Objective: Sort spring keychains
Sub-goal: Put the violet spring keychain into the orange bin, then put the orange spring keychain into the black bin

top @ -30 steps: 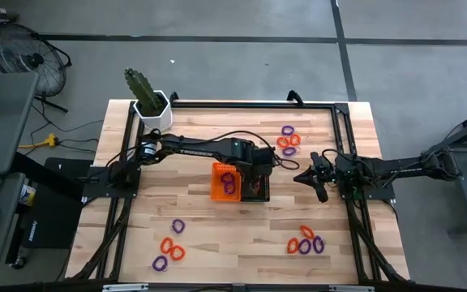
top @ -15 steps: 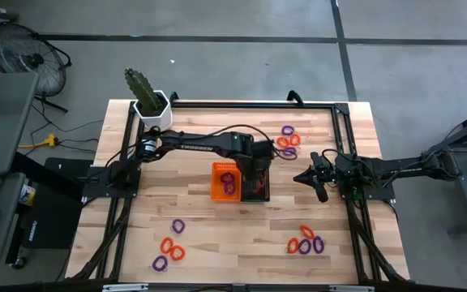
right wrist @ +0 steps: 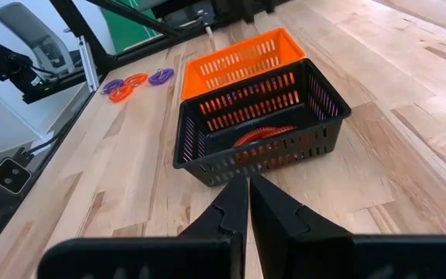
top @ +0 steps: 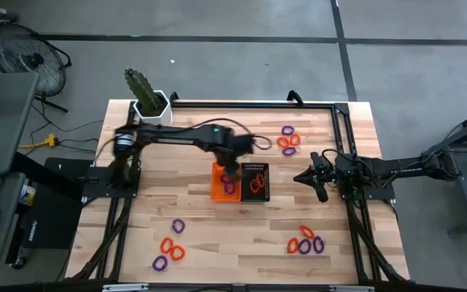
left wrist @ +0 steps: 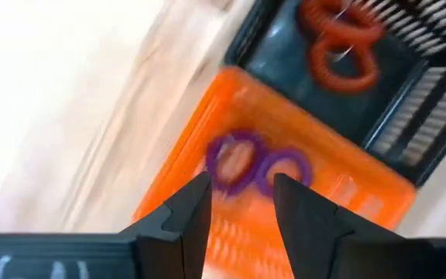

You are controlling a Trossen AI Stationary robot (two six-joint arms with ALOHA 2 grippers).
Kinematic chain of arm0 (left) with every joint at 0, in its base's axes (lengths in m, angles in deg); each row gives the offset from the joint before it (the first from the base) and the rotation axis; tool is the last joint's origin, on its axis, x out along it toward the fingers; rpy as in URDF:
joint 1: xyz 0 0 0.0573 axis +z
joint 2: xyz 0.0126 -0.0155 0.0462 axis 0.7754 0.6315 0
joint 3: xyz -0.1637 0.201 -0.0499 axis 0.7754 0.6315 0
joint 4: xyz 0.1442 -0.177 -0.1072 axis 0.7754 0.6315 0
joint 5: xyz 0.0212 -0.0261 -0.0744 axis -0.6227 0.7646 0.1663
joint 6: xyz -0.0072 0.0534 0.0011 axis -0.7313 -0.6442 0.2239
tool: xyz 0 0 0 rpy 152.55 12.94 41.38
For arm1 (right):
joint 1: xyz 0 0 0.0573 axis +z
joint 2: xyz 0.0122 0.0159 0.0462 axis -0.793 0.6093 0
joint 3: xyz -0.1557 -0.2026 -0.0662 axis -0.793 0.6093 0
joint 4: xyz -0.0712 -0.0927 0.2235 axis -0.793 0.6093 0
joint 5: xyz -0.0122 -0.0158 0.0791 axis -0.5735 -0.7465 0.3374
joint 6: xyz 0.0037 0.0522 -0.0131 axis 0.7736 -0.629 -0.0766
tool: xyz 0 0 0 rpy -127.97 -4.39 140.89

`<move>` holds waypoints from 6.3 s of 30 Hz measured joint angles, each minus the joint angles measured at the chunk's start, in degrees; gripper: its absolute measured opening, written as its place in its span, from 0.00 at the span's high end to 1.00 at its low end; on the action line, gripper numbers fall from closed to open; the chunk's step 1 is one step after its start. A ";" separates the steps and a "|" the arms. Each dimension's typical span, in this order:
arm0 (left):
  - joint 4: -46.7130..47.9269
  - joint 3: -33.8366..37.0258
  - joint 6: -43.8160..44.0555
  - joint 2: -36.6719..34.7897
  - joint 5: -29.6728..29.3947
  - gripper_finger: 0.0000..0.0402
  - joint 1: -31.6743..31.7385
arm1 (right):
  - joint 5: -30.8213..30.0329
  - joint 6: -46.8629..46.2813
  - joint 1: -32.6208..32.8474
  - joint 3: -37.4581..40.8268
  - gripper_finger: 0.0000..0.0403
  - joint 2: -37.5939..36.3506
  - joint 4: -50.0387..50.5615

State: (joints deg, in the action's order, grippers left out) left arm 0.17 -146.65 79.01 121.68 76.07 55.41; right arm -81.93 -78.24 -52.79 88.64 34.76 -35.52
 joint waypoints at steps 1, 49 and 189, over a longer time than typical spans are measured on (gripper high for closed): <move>-2.43 3.18 1.61 -2.28 -0.20 0.66 -0.38 | 0.01 0.00 -0.01 0.00 0.97 0.00 -0.01; -13.36 43.50 58.31 -17.28 3.46 0.66 -35.71 | 0.02 0.00 0.01 0.02 0.97 0.00 -0.46; -6.93 37.31 68.29 -23.03 4.52 0.71 -35.51 | 0.02 0.00 0.00 0.00 0.97 0.00 -0.45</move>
State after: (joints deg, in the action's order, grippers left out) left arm -6.75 -109.34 147.30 98.66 80.59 19.90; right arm -81.91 -78.24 -52.79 88.64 34.76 -35.97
